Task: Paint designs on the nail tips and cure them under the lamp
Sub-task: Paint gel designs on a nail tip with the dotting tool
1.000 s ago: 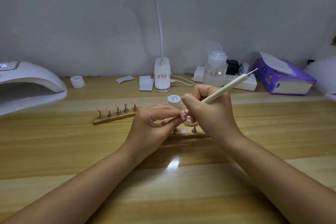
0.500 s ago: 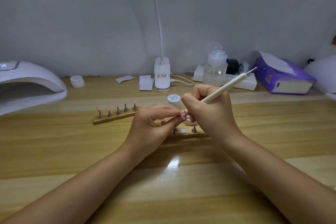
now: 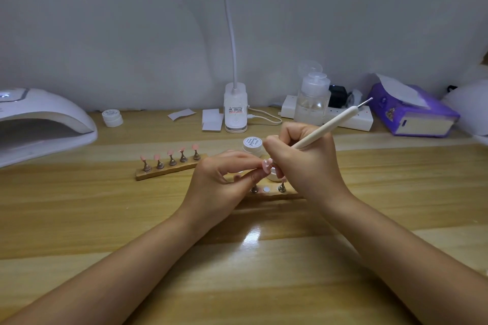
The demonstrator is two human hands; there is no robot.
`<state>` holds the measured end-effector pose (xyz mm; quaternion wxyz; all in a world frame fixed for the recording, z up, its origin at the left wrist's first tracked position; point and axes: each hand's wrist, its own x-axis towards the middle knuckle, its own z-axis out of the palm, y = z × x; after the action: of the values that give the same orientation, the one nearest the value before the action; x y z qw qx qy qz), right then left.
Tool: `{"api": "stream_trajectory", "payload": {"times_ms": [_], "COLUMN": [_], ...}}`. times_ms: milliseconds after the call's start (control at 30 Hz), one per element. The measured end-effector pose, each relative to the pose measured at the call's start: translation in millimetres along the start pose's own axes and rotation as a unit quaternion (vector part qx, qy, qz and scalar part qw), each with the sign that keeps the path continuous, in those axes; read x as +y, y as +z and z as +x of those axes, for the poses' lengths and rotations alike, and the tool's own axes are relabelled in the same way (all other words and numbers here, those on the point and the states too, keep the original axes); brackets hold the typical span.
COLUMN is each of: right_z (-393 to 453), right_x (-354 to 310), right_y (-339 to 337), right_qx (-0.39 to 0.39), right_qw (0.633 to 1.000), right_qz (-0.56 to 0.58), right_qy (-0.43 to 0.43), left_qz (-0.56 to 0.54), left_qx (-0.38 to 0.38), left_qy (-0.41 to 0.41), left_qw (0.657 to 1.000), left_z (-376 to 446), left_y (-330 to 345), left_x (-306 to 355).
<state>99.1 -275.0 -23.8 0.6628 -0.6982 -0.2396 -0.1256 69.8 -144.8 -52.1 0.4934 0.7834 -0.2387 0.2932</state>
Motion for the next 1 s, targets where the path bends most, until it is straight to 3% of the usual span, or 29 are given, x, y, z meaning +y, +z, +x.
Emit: {"api": "stream_trajectory", "payload": {"times_ms": [1000], "right_z": [0.1], "right_x": [1.1], "right_y": [-0.6], "right_qx": [0.004], "right_qw": [1.0], "right_qz": [-0.007], "right_qy": [-0.002], "left_qz": [-0.002], "left_qx": [-0.001], "left_qy": [-0.006], "left_qw": [1.0], "left_z": [-0.6], "left_y": [0.0], "left_x": [-0.7]}}
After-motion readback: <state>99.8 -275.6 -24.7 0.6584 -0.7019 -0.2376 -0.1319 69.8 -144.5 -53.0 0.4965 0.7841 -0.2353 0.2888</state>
